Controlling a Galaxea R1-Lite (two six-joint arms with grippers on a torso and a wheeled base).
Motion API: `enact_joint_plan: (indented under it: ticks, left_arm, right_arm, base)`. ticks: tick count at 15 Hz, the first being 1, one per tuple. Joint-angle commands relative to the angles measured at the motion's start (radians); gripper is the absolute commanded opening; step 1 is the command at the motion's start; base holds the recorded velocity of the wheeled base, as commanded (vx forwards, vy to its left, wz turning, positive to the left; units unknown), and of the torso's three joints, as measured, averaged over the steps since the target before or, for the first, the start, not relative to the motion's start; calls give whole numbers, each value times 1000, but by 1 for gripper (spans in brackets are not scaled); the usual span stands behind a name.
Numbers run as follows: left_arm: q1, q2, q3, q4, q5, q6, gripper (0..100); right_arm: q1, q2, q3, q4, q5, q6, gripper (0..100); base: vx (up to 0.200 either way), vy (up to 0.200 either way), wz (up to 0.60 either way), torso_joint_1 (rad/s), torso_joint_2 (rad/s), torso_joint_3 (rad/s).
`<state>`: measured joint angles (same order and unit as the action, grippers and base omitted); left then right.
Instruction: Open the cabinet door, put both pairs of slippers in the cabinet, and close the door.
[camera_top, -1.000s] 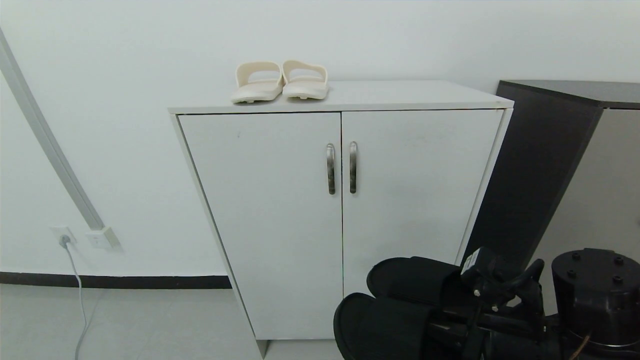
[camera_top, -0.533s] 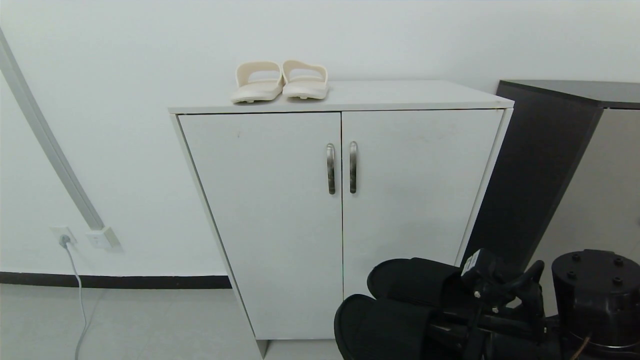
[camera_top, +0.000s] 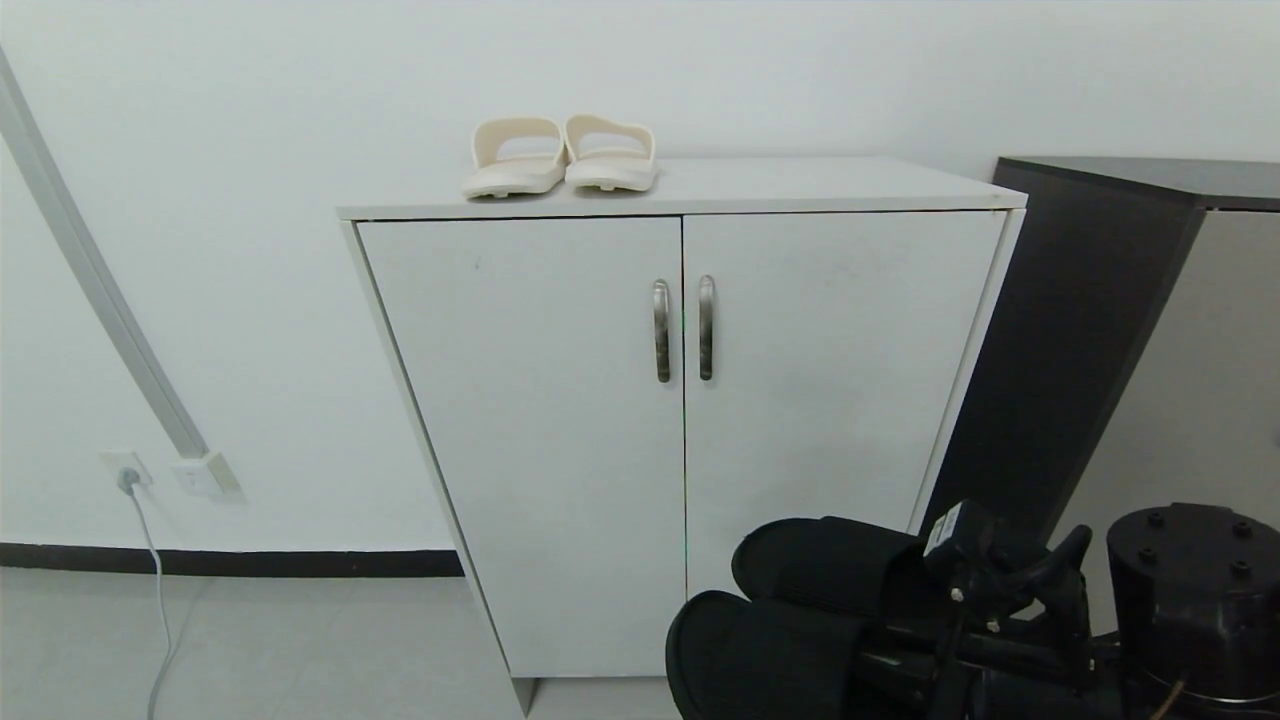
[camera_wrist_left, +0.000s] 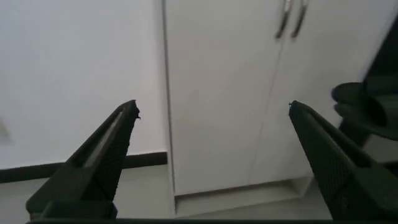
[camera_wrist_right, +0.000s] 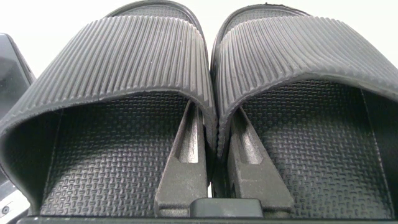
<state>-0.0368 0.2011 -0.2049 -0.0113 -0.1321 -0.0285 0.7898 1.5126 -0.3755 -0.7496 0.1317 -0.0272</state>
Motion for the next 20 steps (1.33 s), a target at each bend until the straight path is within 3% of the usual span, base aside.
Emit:
enact_joint_plan:
  ticks: [1,4,7,11,13,15,17,19,20]
  left_arm:
    - [-31,270,-19,-108,-98,2,100]
    - [-31,460,-31,-271,-205,2,100]
    - [-60,624,-56,-384,-245,4,100]
    - [-186,822,-172,-506,-245,-1,100]
    - [-264,882,-246,-506,-245,-10,100]
    - [-385,971,-317,-509,-242,-33,100]
    - [-431,1054,-370,-544,-244,-41,100]
    - [-477,1107,-415,-596,-244,-74,100]
    - [-517,1152,-450,-636,-242,-111,100]
  right_arm:
    - [0,1,1,-2,2,0,0]
    - [2,1,1,-4,0,-2,0]
    - [2,3,6,-4,2,-16,0]
    - [3,3,9,-4,5,-16,0]
    - [5,3,9,-4,5,-16,0]
    - [5,8,9,-4,5,-14,0]
    - [5,11,10,-4,5,-14,0]
    - [6,17,10,-2,5,-14,0]
    - [11,24,12,-4,5,-16,0]
  base:
    - [0,0,0,0,0,0]
    - [0,0,0,0,0,0]
    - [0,0,0,0,0,0]
    - [0,0,0,0,0,0]
    - [0,0,0,0,0,0]
    - [0,0,0,0,0,0]
    - [0,0,0,0,0,0]
    - [0,0,0,0,0,0]
    - [0,0,0,0,0,0]
